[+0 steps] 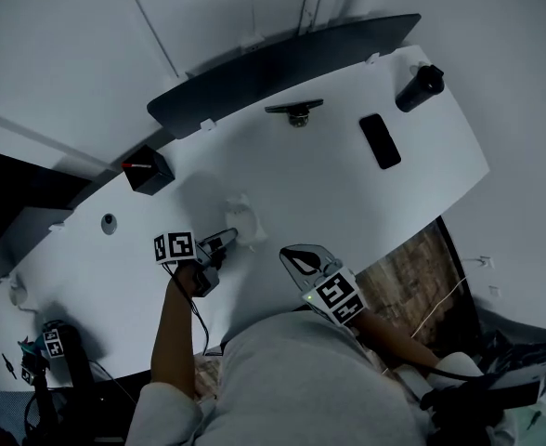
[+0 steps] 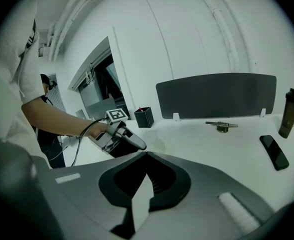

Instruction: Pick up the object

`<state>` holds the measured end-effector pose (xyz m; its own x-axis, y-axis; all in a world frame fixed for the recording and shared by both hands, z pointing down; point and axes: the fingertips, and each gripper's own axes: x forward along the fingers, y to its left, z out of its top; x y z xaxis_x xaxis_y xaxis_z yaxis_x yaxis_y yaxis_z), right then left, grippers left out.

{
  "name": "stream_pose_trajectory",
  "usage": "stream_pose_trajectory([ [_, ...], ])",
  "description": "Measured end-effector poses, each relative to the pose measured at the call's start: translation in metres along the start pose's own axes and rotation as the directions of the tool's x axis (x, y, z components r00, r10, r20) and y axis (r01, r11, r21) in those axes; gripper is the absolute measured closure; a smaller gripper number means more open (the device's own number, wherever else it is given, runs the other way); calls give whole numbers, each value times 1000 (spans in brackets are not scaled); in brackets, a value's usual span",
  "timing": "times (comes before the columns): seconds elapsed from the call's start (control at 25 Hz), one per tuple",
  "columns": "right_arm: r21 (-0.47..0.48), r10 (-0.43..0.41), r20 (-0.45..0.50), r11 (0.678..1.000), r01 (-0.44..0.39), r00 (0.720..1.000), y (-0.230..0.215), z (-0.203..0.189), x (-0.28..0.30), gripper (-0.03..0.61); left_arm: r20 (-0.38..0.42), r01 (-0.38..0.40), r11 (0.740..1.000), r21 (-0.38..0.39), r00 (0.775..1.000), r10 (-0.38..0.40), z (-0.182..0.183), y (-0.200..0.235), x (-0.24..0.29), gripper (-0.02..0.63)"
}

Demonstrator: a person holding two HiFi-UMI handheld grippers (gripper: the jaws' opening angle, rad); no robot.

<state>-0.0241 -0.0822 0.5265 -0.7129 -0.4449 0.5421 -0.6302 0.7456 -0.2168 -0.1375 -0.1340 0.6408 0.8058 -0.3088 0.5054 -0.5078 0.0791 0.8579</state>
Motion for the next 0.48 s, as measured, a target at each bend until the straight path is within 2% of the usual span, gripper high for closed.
stream_pose_trajectory([
  [0.16,16,-3,-27,1000,3,1000,-11,-7,2,577,-37,84,993,-88,996,-87,5,2,12,432],
  [0.36,18,0,-45,1000,1,999,-21,-7,7,577,-114,177,975,-135,975,-193,5,1,21,420],
  [0.48,21,-1,-58,1000,3,998,-24,-8,10,577,-130,217,961,-172,962,-240,5,-1,27,419],
])
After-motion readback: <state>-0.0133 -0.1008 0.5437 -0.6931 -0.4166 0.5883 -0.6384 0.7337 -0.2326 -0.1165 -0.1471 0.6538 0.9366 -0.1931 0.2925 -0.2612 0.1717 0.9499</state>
